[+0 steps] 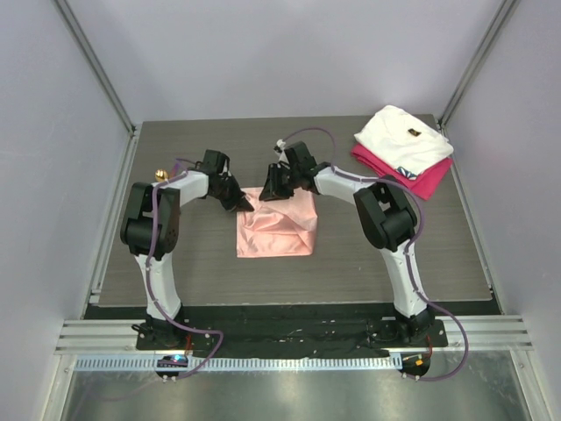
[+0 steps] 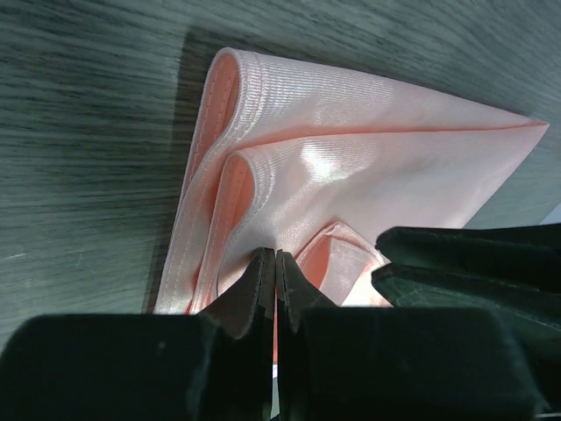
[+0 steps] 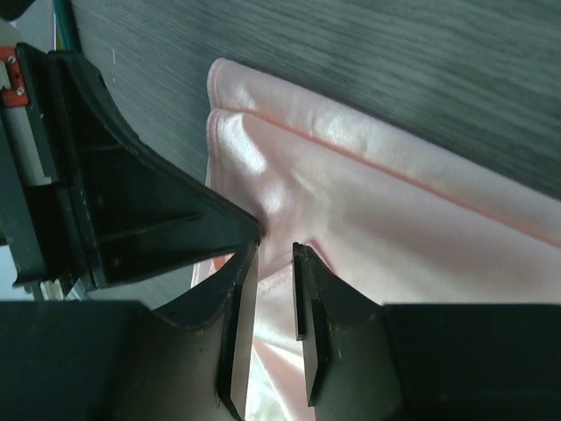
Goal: Fold the napkin into a case and place the utensils inside
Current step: Smooth out the square-folded napkin at the center of the board.
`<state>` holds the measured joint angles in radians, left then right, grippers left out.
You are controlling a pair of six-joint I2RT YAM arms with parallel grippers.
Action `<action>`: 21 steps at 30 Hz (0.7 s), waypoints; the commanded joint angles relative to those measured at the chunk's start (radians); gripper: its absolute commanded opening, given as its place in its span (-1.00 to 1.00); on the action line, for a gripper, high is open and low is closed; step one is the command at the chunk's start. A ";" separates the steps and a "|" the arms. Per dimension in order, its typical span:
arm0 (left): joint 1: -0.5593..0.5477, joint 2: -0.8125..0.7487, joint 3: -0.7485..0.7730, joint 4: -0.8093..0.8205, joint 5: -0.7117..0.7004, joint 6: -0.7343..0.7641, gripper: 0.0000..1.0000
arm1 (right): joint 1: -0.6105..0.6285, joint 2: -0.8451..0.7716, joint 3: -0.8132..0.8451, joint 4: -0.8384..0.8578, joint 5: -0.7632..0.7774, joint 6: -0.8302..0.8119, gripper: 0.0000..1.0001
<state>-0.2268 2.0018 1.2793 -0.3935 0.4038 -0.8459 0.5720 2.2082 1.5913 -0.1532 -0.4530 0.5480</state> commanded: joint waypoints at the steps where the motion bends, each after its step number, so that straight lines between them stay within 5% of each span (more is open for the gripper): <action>1: 0.018 0.017 0.008 0.039 -0.025 -0.001 -0.92 | 0.008 0.051 0.099 -0.008 -0.021 -0.022 -0.37; 14: 0.030 -0.040 -0.073 0.093 -0.085 -0.082 -1.00 | 0.077 0.007 -0.010 0.021 -0.009 -0.019 -0.40; 21: 0.029 -0.058 -0.110 0.117 -0.097 -0.130 -1.00 | 0.155 -0.145 -0.224 0.038 -0.032 0.012 -0.44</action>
<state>-0.2054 1.9667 1.2018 -0.2932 0.3748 -0.9501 0.6624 2.2036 1.5017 -0.1036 -0.4625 0.5507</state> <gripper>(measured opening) 0.017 0.286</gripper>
